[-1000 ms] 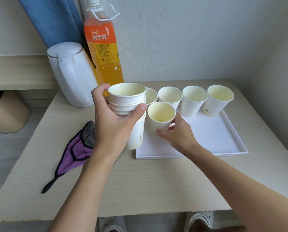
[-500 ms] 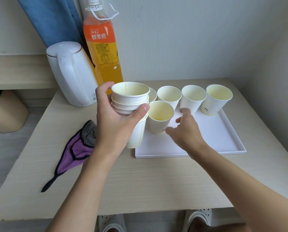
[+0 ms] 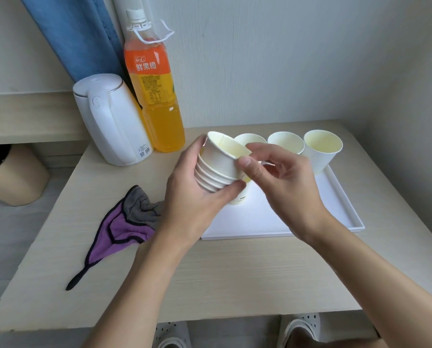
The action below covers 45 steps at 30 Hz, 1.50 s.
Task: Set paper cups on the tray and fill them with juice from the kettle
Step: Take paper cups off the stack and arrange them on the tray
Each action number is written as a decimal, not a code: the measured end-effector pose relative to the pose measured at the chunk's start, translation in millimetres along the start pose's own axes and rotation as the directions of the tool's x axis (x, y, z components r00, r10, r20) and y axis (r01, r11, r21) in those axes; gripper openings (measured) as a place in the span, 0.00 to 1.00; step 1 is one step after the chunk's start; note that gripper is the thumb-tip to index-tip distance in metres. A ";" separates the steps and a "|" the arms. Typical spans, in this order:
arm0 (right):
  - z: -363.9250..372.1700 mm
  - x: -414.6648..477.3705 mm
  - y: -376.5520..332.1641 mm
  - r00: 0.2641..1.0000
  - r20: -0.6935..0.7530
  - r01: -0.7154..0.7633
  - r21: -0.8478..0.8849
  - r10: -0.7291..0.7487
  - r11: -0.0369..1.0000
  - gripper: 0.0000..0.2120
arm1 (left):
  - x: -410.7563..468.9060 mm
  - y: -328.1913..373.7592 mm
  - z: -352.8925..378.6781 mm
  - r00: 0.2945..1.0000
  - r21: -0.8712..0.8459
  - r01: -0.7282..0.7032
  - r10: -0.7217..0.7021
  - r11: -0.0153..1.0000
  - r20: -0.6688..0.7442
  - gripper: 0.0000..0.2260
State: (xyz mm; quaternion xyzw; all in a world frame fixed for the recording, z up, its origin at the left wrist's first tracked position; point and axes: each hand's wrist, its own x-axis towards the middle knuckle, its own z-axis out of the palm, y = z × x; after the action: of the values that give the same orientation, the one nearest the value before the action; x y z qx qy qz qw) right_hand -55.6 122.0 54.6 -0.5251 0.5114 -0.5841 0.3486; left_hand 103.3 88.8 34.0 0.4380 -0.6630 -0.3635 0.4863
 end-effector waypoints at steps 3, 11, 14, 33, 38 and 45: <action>-5.5 3.2 -4.8 0.994 -0.103 0.039 0.089 -0.030 0.995 0.13 | 0.8 1.7 2.8 1.000 0.032 -0.013 0.013 0.999 0.004 0.35; -6.2 0.0 -2.4 0.995 0.024 -0.095 0.059 0.094 0.994 0.38 | 0.5 4.0 7.4 1.000 0.007 -0.020 0.019 1.000 0.011 0.33; -8.1 2.9 -11.7 0.994 -0.095 -0.042 0.165 0.058 0.985 0.34 | -0.3 1.2 7.6 1.000 0.023 -0.001 0.001 1.000 0.017 0.40; -58.3 0.7 57.4 0.928 -0.270 -0.327 -0.258 0.257 0.909 0.33 | 1.7 7.7 18.8 0.995 -0.040 0.070 -0.072 0.997 -0.063 0.38; -55.3 2.9 71.0 0.923 -0.186 -0.378 -0.273 0.337 0.885 0.43 | 1.9 8.4 21.9 0.996 -0.045 0.061 -0.064 0.997 -0.064 0.38; -62.8 -1.5 80.7 0.860 -0.161 -0.502 -0.438 0.484 0.746 0.38 | 2.0 6.8 24.8 0.997 -0.046 0.045 -0.047 0.998 -0.064 0.37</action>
State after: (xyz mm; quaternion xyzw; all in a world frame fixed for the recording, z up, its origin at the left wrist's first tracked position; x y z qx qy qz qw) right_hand -126.7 119.1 -18.9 -0.4283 0.7626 -0.3407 0.3447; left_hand 77.6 90.7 34.2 0.4537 -0.6284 -0.3748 0.5086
